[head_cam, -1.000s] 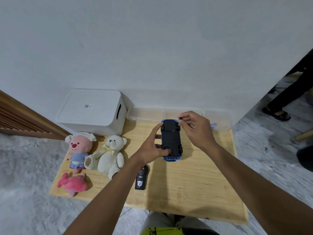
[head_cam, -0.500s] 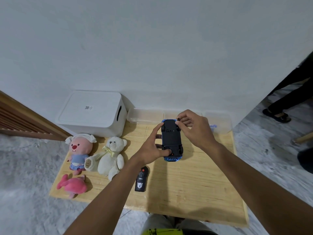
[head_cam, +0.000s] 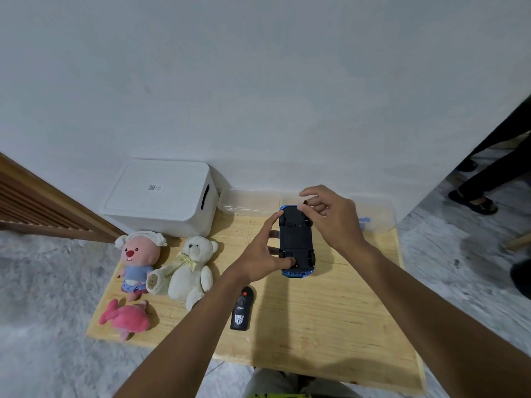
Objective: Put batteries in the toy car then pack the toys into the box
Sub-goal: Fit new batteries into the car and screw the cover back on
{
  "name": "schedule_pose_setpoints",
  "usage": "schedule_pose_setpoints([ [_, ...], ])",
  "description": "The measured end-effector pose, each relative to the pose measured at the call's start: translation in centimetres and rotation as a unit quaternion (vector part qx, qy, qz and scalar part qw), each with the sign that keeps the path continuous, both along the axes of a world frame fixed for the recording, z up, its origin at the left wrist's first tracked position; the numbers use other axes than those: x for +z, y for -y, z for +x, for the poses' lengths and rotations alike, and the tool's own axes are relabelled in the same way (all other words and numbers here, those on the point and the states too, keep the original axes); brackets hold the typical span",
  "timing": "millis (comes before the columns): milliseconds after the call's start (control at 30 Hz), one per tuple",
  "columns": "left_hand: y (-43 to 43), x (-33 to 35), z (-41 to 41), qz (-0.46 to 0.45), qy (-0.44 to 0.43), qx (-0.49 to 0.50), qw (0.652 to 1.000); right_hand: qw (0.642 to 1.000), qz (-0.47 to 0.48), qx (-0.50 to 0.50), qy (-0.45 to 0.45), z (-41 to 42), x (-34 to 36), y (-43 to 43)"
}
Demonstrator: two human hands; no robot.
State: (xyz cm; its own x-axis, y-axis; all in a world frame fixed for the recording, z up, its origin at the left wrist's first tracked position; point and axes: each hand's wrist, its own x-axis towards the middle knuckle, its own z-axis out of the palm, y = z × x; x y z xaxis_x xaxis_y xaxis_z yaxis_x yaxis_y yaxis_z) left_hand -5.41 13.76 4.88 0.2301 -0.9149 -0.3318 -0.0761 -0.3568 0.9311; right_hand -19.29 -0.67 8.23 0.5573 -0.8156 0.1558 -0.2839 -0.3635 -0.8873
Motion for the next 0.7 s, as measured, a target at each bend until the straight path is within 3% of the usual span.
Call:
schedule_pose_setpoints([
  [133,0.3,0.4,0.0,-0.001,-0.002,0.002,1.000,0.999,-0.045,0.027,0.003,-0.7,0.1,-0.2],
  [333,0.6,0.7,-0.7,0.000,0.000,-0.001,1.000,0.999,0.027,-0.015,0.028,-0.7,1.0,0.9],
  [567,1.4,1.1,-1.7,-0.005,0.008,-0.002,1.000,0.998,-0.050,0.046,0.015,-2.2,1.1,1.3],
  [700,1.9,1.4,-2.0,-0.010,0.009,0.000,1.000,1.000,0.009,0.013,0.017,-2.7,1.9,2.5],
])
